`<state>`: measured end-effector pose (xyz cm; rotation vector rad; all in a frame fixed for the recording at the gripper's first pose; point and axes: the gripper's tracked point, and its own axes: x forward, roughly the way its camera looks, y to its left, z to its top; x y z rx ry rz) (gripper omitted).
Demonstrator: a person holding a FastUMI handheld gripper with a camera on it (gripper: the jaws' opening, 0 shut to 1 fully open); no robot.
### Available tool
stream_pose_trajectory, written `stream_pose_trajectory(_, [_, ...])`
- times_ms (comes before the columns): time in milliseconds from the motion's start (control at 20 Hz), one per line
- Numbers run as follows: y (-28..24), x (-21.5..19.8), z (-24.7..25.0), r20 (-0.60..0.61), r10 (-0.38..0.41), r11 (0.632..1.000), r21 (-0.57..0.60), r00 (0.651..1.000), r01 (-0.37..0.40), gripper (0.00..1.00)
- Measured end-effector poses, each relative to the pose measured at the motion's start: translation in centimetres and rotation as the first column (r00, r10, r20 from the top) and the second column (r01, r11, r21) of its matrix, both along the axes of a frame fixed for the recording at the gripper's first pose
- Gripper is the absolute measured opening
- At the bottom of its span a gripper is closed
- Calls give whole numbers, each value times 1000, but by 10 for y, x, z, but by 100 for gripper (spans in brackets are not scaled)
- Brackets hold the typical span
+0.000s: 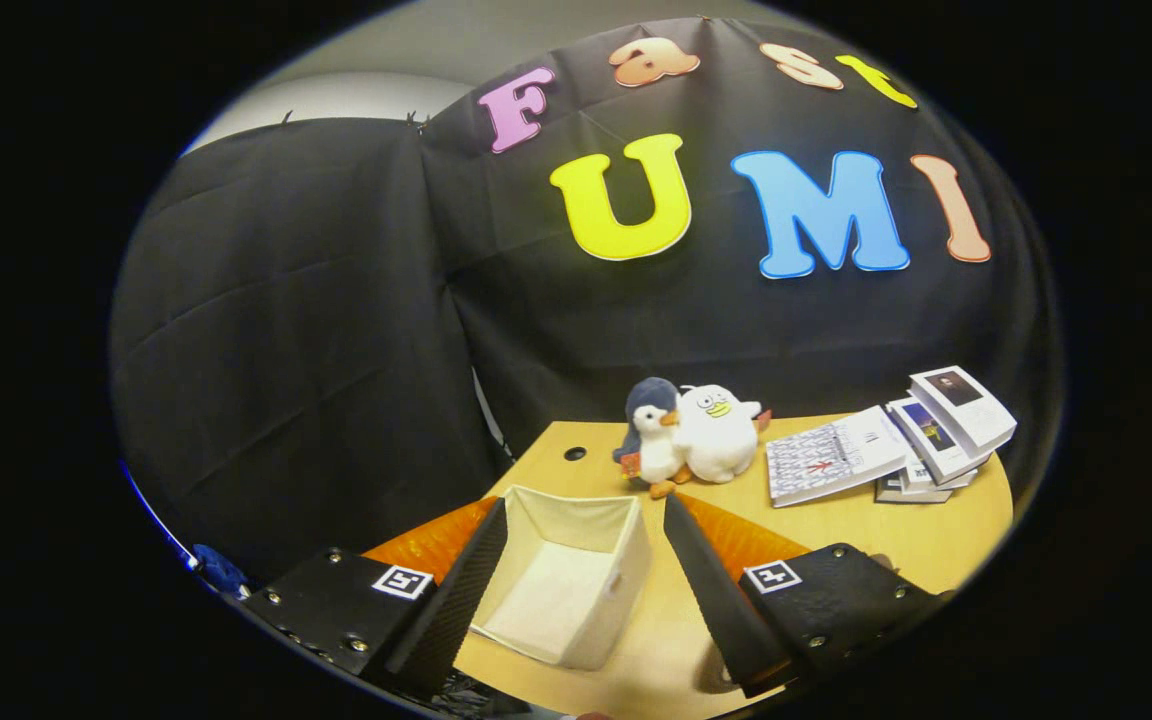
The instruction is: Open the storage box then place both shoes into the box .Put the left shoe in first, then the right shoe, with the right side of both shoes facing outward in a uniform manner.
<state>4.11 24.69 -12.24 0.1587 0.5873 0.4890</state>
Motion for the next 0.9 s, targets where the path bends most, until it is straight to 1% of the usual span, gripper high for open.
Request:
stream_pose_trajectory(200, [-48,12,-32,16,-72,994,-79,997,73,98])
stream_pose_trajectory(300, [-68,11,-51,5,-92,988,-124,996,92,98])
stream_pose_trajectory(550, [-104,5,-98,-52,-129,978,-172,990,118,98])
stream_pose_trajectory(750, [-124,-10,-136,-104,-135,965,-239,985,107,98])
stream_pose_trajectory(900, [-139,-18,-165,-135,-153,958,-264,979,114,98])
